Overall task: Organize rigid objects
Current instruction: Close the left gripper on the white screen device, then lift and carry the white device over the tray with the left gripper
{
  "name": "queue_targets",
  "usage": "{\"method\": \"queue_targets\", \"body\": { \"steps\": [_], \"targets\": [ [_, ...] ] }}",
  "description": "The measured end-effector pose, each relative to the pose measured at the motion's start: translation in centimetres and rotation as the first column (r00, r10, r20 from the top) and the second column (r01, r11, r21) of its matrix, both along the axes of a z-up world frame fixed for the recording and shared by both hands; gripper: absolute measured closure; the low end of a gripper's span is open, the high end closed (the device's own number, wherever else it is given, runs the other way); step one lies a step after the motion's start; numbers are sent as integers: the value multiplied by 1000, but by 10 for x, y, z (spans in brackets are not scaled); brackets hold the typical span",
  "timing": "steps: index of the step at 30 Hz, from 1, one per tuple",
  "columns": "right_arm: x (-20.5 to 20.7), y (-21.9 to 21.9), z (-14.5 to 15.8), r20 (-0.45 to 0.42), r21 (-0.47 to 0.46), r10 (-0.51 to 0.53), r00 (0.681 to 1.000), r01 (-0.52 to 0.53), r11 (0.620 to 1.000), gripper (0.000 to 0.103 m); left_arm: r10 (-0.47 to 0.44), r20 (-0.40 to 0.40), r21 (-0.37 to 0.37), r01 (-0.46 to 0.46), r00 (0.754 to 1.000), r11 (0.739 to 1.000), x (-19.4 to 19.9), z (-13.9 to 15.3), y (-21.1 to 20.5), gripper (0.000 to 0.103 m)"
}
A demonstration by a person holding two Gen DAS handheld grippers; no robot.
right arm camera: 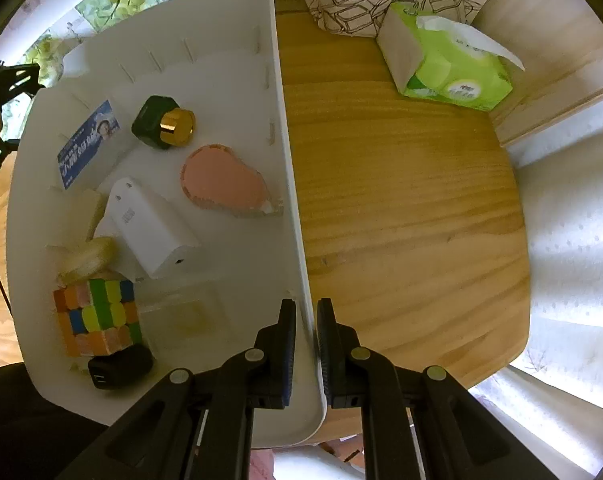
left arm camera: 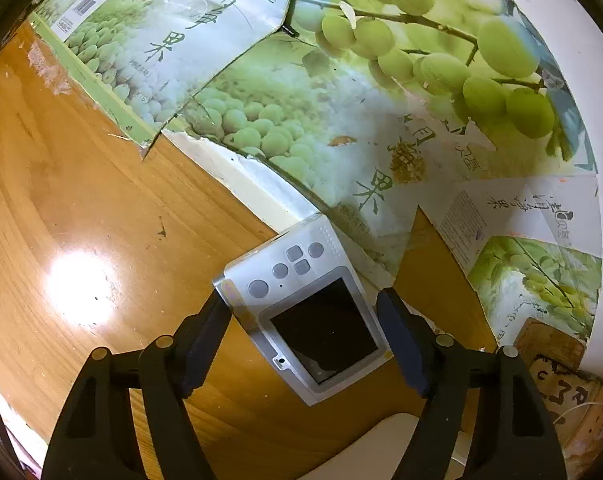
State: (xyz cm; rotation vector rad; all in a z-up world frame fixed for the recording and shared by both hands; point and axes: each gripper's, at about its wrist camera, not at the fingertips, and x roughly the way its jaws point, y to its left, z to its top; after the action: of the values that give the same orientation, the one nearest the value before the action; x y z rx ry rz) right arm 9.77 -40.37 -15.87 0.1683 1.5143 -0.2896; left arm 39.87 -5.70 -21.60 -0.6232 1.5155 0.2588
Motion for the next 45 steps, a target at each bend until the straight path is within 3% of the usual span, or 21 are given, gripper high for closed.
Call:
{"method": "queue_targets", "body": {
  "steps": [4,6,8,21,31,39,45],
  "targets": [
    [0,0,5,19,16,-10,1000,10,1000,87,-19,-2,-15,19,1000,1000,3,-1,-2,31],
    [-1,-1,9,29,15,-15,999,15,1000,75,-29,-5,-34,28,1000,999,2,-2,1,33],
    [-1,2,12,38,14,-15,999,14,1000,72,-43,-11,-44,43,999,998,0,-2,2,33],
    [-21,11,38,114,11,11,993,-12,1000,71,-203,-16,-29,202,979,979,-29,1,-10,36],
    [-32,20,60,204,29,94,974,-102,994,71,-358,54,24,357,932,934,-87,44,-31,39],
    [-43,25,76,278,55,196,940,-220,974,71,-407,151,83,398,901,913,-137,98,-45,39],
    [-47,29,80,349,113,249,903,-304,946,71,-493,206,111,480,845,870,-182,136,-67,39]
  ]
}}
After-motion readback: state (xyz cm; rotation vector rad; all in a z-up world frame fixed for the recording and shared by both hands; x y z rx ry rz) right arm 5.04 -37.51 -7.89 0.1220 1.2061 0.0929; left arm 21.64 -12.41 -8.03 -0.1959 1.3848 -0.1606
